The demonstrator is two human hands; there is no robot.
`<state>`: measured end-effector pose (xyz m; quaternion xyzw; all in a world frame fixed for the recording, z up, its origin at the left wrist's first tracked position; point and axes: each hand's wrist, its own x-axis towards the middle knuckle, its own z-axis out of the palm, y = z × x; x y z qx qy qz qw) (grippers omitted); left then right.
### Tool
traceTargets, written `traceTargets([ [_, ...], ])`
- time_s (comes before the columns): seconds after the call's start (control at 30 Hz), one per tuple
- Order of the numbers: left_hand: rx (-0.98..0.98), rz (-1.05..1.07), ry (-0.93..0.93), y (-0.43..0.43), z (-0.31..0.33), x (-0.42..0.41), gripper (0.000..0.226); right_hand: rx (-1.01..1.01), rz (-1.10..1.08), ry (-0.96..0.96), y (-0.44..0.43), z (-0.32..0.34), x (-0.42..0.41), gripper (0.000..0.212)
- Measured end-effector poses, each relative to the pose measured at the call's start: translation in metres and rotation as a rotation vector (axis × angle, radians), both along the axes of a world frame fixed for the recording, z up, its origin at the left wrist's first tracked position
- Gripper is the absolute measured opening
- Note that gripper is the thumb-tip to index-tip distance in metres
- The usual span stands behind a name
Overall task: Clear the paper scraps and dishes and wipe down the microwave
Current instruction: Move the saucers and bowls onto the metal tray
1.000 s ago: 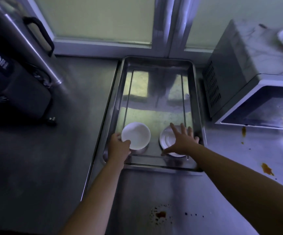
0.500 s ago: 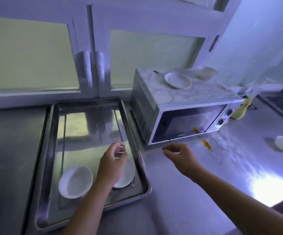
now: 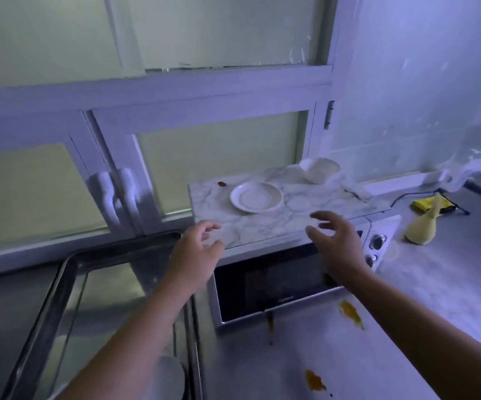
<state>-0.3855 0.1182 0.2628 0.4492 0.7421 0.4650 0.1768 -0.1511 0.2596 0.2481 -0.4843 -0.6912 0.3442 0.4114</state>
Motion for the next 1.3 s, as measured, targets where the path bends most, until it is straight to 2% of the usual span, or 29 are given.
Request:
traceTargets([
  [0.07,-0.06,0.039,0.04,0.038,0.003,0.007,0.04,0.067,-0.023,-0.051,0.05,0.002,-0.002,0.048],
  [0.17,-0.1,0.119,-0.07,0.082,0.002,0.02,0.052,-0.042,-0.123,0.027,0.116,0.005,-0.01,0.078],
  [0.23,-0.145,0.16,-0.075,0.1,-0.002,0.028,0.055,-0.101,-0.206,0.135,0.15,0.004,-0.016,0.08],
  [0.27,-0.174,0.174,-0.03,0.108,-0.004,0.03,0.056,-0.102,-0.239,0.131,0.163,0.002,-0.02,0.08],
  [0.37,-0.22,0.229,0.072,0.126,-0.006,0.027,0.058,-0.067,-0.309,-0.045,0.182,-0.002,-0.037,0.084],
  [0.43,-0.237,0.269,0.063,0.135,-0.004,0.023,0.052,-0.011,-0.306,-0.151,0.181,-0.006,-0.05,0.079],
  [0.57,-0.267,0.341,0.059,0.154,0.0,0.012,0.044,0.12,-0.278,-0.35,0.18,-0.01,-0.061,0.055],
  [0.77,-0.267,0.4,0.008,0.173,0.003,0.003,0.048,0.089,-0.271,-0.505,0.181,-0.008,-0.061,0.037],
  [0.9,-0.25,0.434,-0.079,0.18,0.002,0.002,0.044,0.083,-0.27,-0.483,0.179,-0.007,-0.059,0.029],
  [1.0,-0.128,0.445,-0.29,0.176,0.004,0.006,0.03,0.113,-0.246,-0.457,0.176,-0.007,-0.057,0.024],
  [1.07,-0.01,0.445,-0.406,0.163,0.009,0.009,0.029,0.152,-0.181,-0.429,0.171,-0.006,-0.055,0.022],
  [1.3,0.258,0.416,-0.605,0.026,0.011,0.015,0.035,0.237,0.085,-0.196,0.111,-0.017,-0.04,0.019],
])
